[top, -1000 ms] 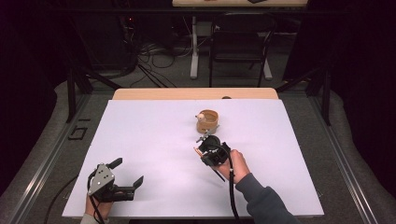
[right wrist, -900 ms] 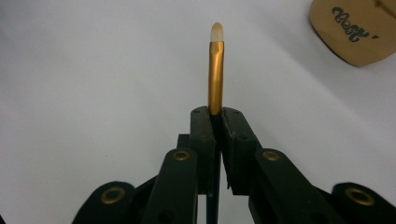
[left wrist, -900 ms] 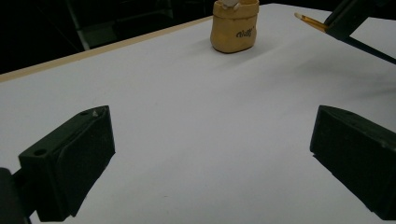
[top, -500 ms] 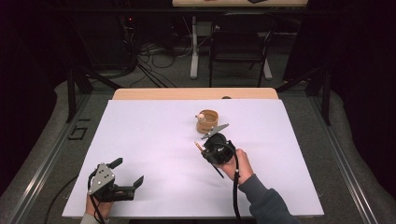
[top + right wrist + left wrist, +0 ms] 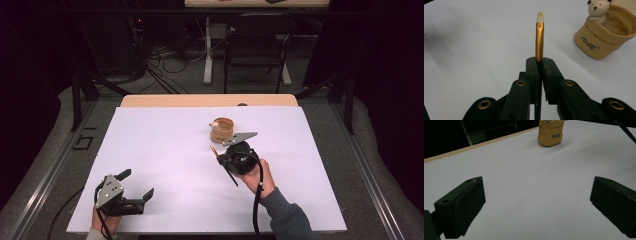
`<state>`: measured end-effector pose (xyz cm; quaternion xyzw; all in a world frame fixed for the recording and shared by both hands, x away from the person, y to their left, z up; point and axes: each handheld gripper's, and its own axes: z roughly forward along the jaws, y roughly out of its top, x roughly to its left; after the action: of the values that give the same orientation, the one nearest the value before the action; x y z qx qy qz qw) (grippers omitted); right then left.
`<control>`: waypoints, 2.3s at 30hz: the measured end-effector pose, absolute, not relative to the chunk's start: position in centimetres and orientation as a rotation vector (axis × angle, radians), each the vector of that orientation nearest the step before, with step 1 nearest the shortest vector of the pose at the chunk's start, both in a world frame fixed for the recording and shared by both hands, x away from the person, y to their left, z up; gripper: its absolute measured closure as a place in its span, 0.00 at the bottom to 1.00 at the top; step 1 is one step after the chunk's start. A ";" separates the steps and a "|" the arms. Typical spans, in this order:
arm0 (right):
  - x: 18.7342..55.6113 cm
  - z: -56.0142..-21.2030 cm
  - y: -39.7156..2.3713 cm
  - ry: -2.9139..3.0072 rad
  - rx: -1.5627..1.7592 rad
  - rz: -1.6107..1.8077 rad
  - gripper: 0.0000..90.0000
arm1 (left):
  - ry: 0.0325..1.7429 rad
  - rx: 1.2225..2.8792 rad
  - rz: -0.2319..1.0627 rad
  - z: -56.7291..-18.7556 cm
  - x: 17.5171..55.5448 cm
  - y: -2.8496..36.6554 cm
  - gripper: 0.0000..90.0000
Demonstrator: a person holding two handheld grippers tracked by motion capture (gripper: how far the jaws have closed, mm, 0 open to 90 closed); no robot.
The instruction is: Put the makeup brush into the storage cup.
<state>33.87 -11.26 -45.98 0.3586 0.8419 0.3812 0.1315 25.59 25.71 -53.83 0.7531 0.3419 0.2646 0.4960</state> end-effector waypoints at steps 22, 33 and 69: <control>34.4 -45.0 -13.3 2.274 0.975 1.318 0.93 | 0.876 1.812 0.655 -53.8 26.0 26.6 0.00; 34.6 -44.6 -13.9 2.200 0.948 1.363 0.93 | 0.885 1.804 0.663 -53.7 25.5 26.9 0.00; 37.1 -44.3 -16.8 2.025 0.950 1.424 0.93 | 0.877 1.833 0.654 -53.8 26.0 26.4 0.00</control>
<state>37.11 -16.83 -44.26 0.3476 0.7409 0.5211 0.2423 25.95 26.37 -53.81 0.7522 0.3598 0.2682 0.4825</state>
